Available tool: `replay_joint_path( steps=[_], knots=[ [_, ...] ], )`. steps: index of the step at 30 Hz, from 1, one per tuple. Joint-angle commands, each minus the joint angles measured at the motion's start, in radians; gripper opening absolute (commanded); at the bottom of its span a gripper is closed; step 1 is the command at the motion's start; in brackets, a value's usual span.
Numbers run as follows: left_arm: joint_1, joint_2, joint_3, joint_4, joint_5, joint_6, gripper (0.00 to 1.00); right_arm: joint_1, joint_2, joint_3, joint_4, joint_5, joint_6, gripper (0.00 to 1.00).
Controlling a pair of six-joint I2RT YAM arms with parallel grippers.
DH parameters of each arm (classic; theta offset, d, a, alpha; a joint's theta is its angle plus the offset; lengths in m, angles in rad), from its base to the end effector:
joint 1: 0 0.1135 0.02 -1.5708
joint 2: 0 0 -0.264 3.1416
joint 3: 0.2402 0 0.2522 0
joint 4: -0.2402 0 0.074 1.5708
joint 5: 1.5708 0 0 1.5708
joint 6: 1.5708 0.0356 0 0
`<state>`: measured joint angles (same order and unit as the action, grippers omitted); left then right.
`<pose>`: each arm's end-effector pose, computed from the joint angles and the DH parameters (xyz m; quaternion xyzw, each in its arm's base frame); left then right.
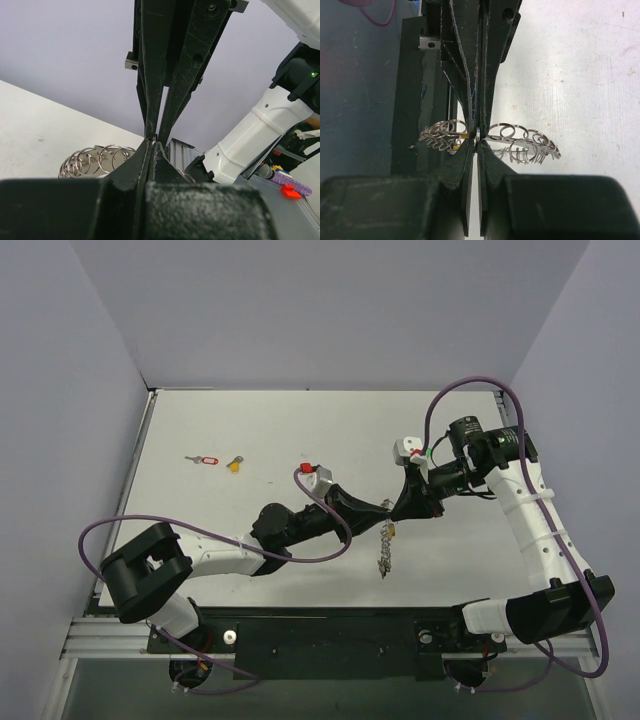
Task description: Put the keys on the keyring
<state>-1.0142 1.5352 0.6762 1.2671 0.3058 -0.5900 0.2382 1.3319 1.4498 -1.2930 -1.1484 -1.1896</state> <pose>0.1574 -0.2732 0.2739 0.2387 0.5038 -0.6519 0.5141 0.2138 0.0853 0.3766 -0.6197 0.5523 0.3979 0.3906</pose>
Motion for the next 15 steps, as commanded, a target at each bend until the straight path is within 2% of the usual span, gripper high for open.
replay_joint_path(
  steps=[1,5,6,7,9,10,12,13,14,15],
  knots=[
    [0.003,-0.030,0.040,0.359,-0.048,0.006,0.00,0.023,-0.014,0.003,-0.089,-0.044,0.041,0.00],
    [0.015,-0.043,0.020,0.344,-0.048,-0.016,0.00,0.024,-0.033,0.026,-0.068,0.021,0.113,0.00],
    [0.020,-0.050,0.010,0.341,-0.042,-0.025,0.07,0.024,-0.037,0.030,-0.071,0.042,0.120,0.00],
    [0.031,-0.056,0.003,0.331,-0.024,-0.042,0.19,0.027,-0.048,0.030,-0.069,0.052,0.119,0.00],
    [0.048,-0.089,-0.012,0.292,0.018,-0.059,0.37,0.039,-0.066,0.032,-0.083,0.084,0.116,0.00],
    [0.051,-0.121,-0.023,0.261,0.030,-0.059,0.41,0.044,-0.071,0.034,-0.092,0.113,0.098,0.00],
    [0.058,-0.202,-0.033,0.128,0.064,-0.007,0.47,0.069,-0.085,0.040,-0.117,0.157,0.070,0.00],
    [0.058,-0.258,-0.024,-0.017,0.087,0.025,0.50,0.085,-0.086,0.044,-0.144,0.188,0.041,0.00],
    [0.058,-0.292,-0.015,-0.094,0.101,0.092,0.52,0.092,-0.085,0.055,-0.161,0.202,0.021,0.00],
    [0.057,-0.317,0.009,-0.258,0.120,0.125,0.53,0.107,-0.080,0.064,-0.199,0.217,-0.011,0.00]
  ],
)
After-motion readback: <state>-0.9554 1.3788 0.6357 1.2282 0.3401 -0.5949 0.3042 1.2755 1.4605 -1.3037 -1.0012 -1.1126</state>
